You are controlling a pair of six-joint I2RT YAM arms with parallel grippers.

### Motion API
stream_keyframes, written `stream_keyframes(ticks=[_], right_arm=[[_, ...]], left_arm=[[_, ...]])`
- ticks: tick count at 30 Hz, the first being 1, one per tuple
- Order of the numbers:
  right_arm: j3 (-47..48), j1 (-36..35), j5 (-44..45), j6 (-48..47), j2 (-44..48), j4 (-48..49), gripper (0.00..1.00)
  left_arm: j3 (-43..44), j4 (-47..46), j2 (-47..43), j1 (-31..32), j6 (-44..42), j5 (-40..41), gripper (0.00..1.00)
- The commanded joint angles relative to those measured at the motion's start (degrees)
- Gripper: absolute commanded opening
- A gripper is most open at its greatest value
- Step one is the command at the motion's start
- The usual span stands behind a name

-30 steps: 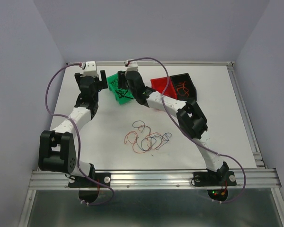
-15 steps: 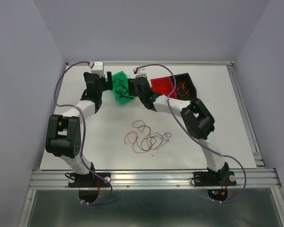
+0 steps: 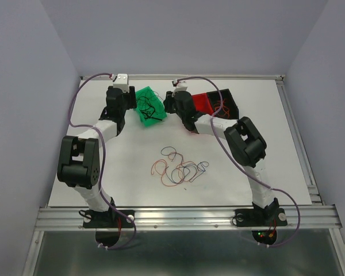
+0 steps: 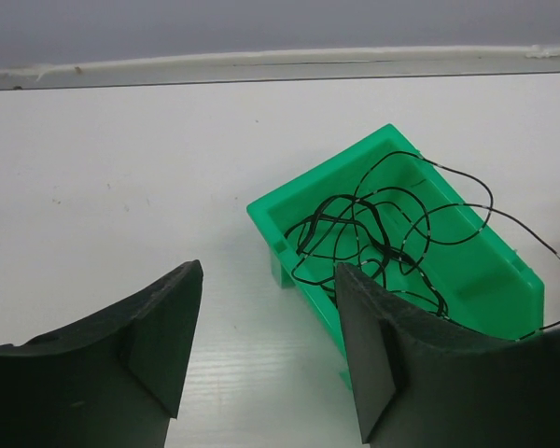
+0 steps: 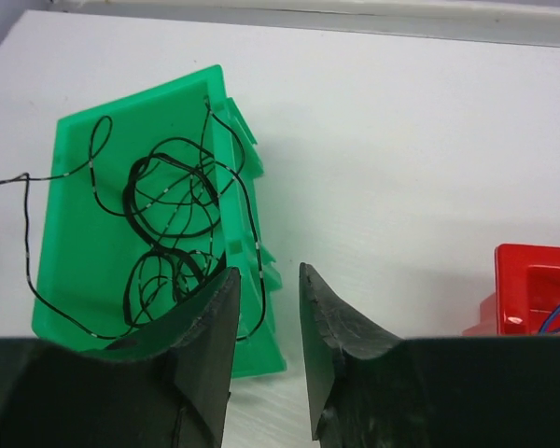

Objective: Untangle the cables

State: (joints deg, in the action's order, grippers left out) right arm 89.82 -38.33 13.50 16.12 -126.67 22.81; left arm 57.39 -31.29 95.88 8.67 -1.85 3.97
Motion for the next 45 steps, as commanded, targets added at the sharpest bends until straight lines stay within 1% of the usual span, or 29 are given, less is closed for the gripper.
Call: stream_keyframes(ticks=[1,4,6,7,12,16,21,23,24,27,28,29,30,31,32,34,36,38,40,45], right_arm=[[-0.35,0.09,-5.58,1.02,1.34,6.63,0.37],[0.35,0.09,-6.11,1.11,0.81,6.55,0.38],[0.44,0.18,-5.94,1.11,0.64,6.37,0.38],[0.44,0.18,-5.59,1.11,0.55,6.37,0.39],[1.41,0.09,-4.36,0.85,-0.24,5.67,0.39],[2.46,0.18,-1.81,0.23,-1.29,4.62,0.41],[4.65,0.18,-1.54,-0.39,-2.88,3.12,0.39],[5.27,0.18,-1.98,-0.39,-3.75,2.77,0.31],[5.45,0.18,-2.59,-0.39,-3.76,2.68,0.24],[5.72,0.09,-3.91,-0.56,-3.85,2.86,0.10],[5.63,0.18,-4.96,-0.91,-3.85,3.29,0.04],[5.19,0.09,-5.32,-0.91,-3.58,3.64,0.02],[4.93,0.09,-5.67,-1.00,-3.23,4.08,0.01],[4.58,0.01,-5.76,-1.00,-3.14,4.87,0.01],[4.40,-0.17,-5.94,-1.18,-3.06,5.14,0.01],[3.96,-0.43,-5.59,-1.96,-2.70,5.75,0.01],[3.70,-0.96,-5.32,-2.58,-2.44,6.19,0.01],[3.52,-1.49,-5.50,-3.54,-2.44,6.81,0.01],[3.43,-2.28,-5.93,-4.51,-2.44,7.86,0.01],[5.19,-3.77,-7.69,-5.40,-3.67,8.04,0.01]], left_arm=[[2.38,-3.16,-0.08,0.47,0.26,-2.56,0.65],[2.29,-3.16,0.01,0.47,0.44,-3.70,0.62],[2.29,-2.99,0.19,0.48,0.61,-3.70,0.61],[2.29,-2.99,0.45,0.56,0.62,-5.79,0.61],[2.64,-2.20,0.98,0.83,1.14,-8.09,0.60],[2.91,-1.67,1.59,1.18,1.23,-8.18,0.59],[3.87,-0.97,2.91,1.35,1.41,-8.27,0.59],[4.22,-0.71,3.44,1.44,1.50,-8.36,0.59],[4.31,-0.70,3.61,1.44,1.58,-8.36,0.58],[4.66,-0.53,4.06,1.44,1.41,-8.62,0.52],[4.93,-0.44,4.23,1.53,1.49,-8.71,0.47],[5.02,-0.44,4.49,1.62,1.32,-8.80,0.46],[5.10,-0.35,4.67,1.62,1.32,-8.71,0.45],[5.37,-0.35,4.85,1.53,1.32,-8.80,0.37],[5.54,-0.27,5.02,1.62,1.15,-8.80,0.35],[6.07,0.00,5.55,1.70,1.14,-8.80,0.18],[6.60,0.61,5.90,1.71,0.97,-8.89,0.14],[6.77,0.70,6.08,1.79,1.06,-8.89,0.14],[7.12,0.88,6.34,1.79,1.14,-8.98,0.03],[8.71,2.11,7.39,2.32,1.23,-9.50,0.01]])
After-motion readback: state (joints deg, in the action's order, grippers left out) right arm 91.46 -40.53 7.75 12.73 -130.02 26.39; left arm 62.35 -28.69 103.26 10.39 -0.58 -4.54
